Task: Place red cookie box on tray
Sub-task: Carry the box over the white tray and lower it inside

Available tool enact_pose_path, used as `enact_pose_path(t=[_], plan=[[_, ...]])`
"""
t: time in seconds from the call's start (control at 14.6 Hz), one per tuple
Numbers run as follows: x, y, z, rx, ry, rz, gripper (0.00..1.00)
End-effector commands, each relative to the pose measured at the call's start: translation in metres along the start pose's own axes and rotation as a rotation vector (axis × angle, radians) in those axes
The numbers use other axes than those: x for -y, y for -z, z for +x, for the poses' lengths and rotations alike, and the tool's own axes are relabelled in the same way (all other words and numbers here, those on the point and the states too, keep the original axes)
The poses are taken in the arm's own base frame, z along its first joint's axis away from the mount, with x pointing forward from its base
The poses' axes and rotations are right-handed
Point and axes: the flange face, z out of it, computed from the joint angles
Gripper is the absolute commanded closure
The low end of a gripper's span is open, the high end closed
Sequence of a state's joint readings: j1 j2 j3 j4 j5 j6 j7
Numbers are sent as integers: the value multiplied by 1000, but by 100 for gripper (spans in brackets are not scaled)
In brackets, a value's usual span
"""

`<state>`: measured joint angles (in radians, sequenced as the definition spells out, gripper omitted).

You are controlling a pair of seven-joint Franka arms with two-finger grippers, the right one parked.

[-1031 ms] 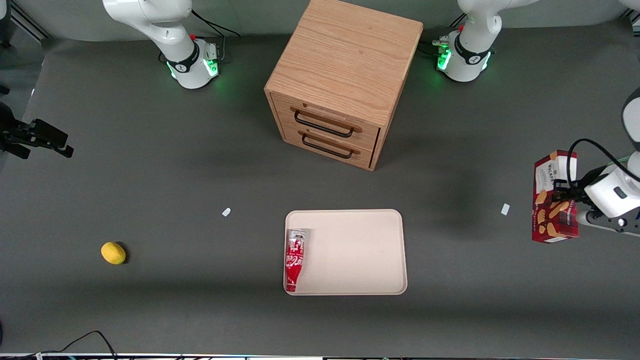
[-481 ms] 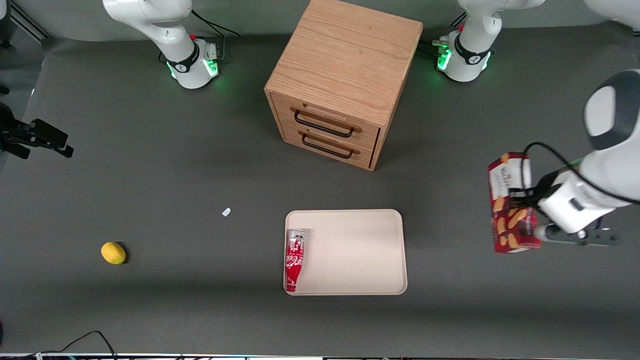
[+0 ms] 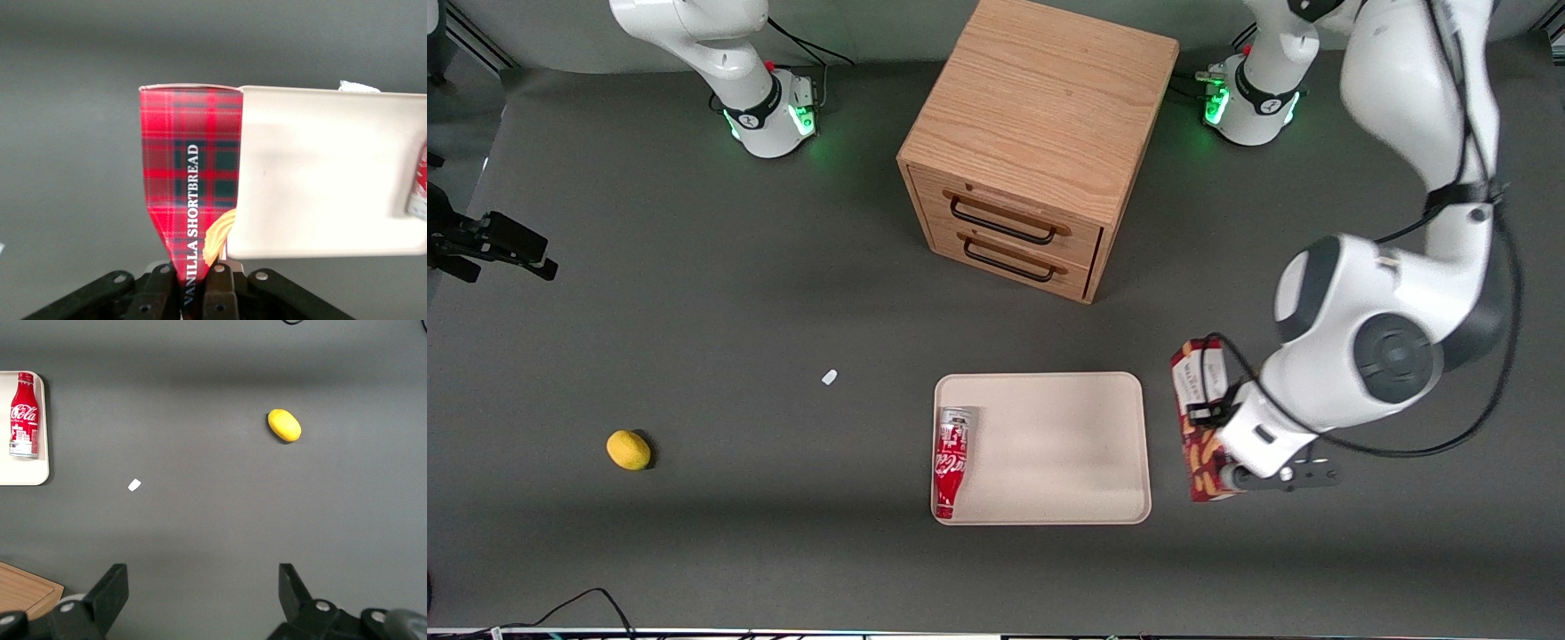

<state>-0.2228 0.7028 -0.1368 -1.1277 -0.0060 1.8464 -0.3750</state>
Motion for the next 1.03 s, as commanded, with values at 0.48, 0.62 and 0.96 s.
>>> enact_pose_path(t=[0.48,0.62,0.96], plan=[[-58,-155,4,-46,-19,42,100],[-62,-159,0,-35,-25,47,100],[-57,-165,-1,-28,-23,52,67]])
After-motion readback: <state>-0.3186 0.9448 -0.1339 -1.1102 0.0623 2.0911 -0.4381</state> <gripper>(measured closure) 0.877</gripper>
